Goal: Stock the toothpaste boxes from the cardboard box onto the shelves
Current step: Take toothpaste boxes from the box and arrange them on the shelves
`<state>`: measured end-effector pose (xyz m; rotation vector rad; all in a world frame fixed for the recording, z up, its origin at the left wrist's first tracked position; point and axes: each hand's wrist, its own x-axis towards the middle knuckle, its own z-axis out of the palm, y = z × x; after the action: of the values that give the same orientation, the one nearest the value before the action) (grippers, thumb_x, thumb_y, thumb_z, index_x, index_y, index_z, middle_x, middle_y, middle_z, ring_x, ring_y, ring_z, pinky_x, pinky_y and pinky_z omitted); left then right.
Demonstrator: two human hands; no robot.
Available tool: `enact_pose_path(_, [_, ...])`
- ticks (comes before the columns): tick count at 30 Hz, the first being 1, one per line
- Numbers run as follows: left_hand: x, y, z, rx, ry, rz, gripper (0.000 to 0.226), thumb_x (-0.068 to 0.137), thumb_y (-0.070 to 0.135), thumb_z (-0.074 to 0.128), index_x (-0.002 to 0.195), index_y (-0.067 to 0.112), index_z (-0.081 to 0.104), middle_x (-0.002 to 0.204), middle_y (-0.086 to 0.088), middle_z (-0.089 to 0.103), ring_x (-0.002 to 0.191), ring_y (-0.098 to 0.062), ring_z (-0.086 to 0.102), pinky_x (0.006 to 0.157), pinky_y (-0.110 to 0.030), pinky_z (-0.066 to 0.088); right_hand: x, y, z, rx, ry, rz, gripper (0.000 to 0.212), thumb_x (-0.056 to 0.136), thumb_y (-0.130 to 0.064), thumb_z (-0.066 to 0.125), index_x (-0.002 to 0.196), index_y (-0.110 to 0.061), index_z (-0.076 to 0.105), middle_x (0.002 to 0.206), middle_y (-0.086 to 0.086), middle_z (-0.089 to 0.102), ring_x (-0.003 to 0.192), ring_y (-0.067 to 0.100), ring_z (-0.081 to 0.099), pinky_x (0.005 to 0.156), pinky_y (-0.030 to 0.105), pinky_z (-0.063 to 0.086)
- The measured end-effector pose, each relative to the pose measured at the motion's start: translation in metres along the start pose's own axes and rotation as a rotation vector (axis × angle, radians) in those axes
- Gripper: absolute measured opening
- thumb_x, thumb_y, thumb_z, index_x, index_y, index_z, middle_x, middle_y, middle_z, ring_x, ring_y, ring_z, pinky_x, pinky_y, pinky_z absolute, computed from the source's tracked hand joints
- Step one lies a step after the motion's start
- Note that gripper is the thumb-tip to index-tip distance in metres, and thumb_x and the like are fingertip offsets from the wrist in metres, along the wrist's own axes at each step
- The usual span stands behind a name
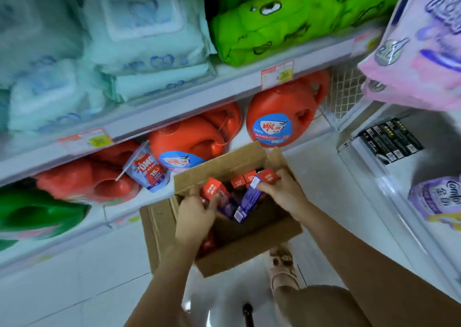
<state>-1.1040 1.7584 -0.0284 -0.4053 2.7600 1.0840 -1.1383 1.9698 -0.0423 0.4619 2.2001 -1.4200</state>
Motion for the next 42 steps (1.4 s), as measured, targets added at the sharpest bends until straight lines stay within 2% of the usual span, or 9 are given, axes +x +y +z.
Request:
enact_pose_path(4, [-0.034, 0.023, -0.061, -0.351, 0.183, -0.003, 0.019, 0.086, 0.033, 0.067, 0.096, 0.02, 0.058, 0.086, 0.0, 0.069, 0.073, -0.004, 0.061, 0.076, -0.029, 0.047, -0.046, -0.045, -0.022, 0.579, -0.055, 0.005, 0.028, 0.086, -0.026, 0.063, 0.112, -0.018, 0.057, 0.1, 0.003, 0.068, 0.088, 0.016, 0.065, 0.083, 0.034, 0.052])
enact_pose_path(8, [-0.045, 0.043, -0.094, -1.06, 0.305, -0.357, 0.023, 0.083, 0.038, 0.059, 0.094, 0.018, 0.061, 0.083, -0.003, 0.065, 0.066, -0.013, 0.062, 0.06, -0.027, 0.053, -0.092, -0.073, -0.035, 1.049, -0.153, 0.064, 0.029, 0.094, -0.042, 0.048, 0.093, -0.014, 0.058, 0.071, 0.007, 0.064, 0.061, 0.018, 0.065, 0.062, 0.03, 0.056])
enact_pose_path(12, [-0.065, 0.055, -0.099, -1.426, 0.176, -0.433, 0.041, 0.092, 0.039, 0.046, 0.116, 0.009, 0.06, 0.107, -0.013, 0.066, 0.082, -0.021, 0.067, 0.075, -0.034, 0.056, -0.13, -0.086, -0.04, 1.177, -0.396, 0.084, 0.066, 0.052, -0.052, 0.085, 0.093, -0.006, 0.061, 0.068, 0.012, 0.067, 0.055, 0.022, 0.066, 0.05, 0.029, 0.056])
enact_pose_path(14, [-0.081, 0.063, -0.103, -1.5, 0.096, -0.504, 0.056, 0.086, 0.047, 0.053, 0.124, 0.006, 0.058, 0.114, -0.016, 0.066, 0.089, -0.028, 0.067, 0.077, -0.04, 0.057, -0.146, -0.085, -0.043, 1.176, -0.515, 0.036, 0.078, 0.034, -0.05, 0.092, 0.09, -0.003, 0.065, 0.069, 0.012, 0.068, 0.055, 0.023, 0.067, 0.051, 0.03, 0.057])
enact_pose_path(18, [-0.104, 0.07, -0.108, -1.552, -0.107, -0.711, 0.065, 0.081, 0.064, 0.055, 0.118, 0.012, 0.058, 0.107, -0.015, 0.068, 0.089, -0.028, 0.066, 0.075, -0.044, 0.058, -0.176, -0.083, -0.051, 1.155, -0.52, 0.033, 0.067, 0.077, -0.067, 0.058, 0.104, -0.006, 0.054, 0.081, 0.008, 0.065, 0.064, 0.019, 0.068, 0.063, 0.026, 0.056])
enact_pose_path(21, [-0.118, 0.077, -0.112, -1.544, -0.184, -0.754, 0.069, 0.085, 0.065, 0.049, 0.129, 0.012, 0.054, 0.115, -0.016, 0.065, 0.096, -0.03, 0.063, 0.085, -0.047, 0.053, -0.191, -0.086, -0.057, 1.06, -0.506, -0.031, 0.066, 0.069, -0.064, 0.066, 0.102, -0.009, 0.051, 0.08, 0.008, 0.063, 0.064, 0.019, 0.067, 0.064, 0.026, 0.055])
enact_pose_path(26, [-0.149, 0.096, -0.13, -1.54, -0.385, -0.63, 0.062, 0.086, 0.062, 0.047, 0.103, 0.003, 0.057, 0.072, -0.014, 0.068, 0.056, -0.024, 0.067, 0.056, -0.035, 0.058, -0.205, -0.089, -0.058, 1.097, -0.506, -0.063, 0.05, 0.08, -0.053, 0.061, 0.096, -0.006, 0.053, 0.08, 0.008, 0.064, 0.064, 0.019, 0.067, 0.064, 0.025, 0.056])
enact_pose_path(31, [-0.166, 0.097, -0.144, -1.54, -0.565, -0.455, 0.06, 0.078, 0.062, 0.054, 0.09, 0.003, 0.06, 0.07, -0.011, 0.067, 0.056, -0.021, 0.067, 0.062, -0.03, 0.057, -0.215, -0.096, -0.057, 0.999, -0.498, -0.023, 0.055, 0.079, -0.06, 0.057, 0.09, -0.007, 0.056, 0.075, 0.007, 0.063, 0.06, 0.018, 0.065, 0.06, 0.024, 0.053])
enact_pose_path(42, [-0.175, 0.097, -0.142, -1.617, -0.492, -0.414, 0.072, 0.06, 0.062, 0.068, 0.104, 0.006, 0.059, 0.082, -0.01, 0.067, 0.07, -0.021, 0.068, 0.072, -0.035, 0.056, -0.229, -0.114, -0.063, 1.033, -0.41, 0.106, 0.048, 0.092, -0.043, 0.055, 0.116, -0.001, 0.052, 0.078, 0.015, 0.06, 0.054, 0.02, 0.066, 0.05, 0.029, 0.057])
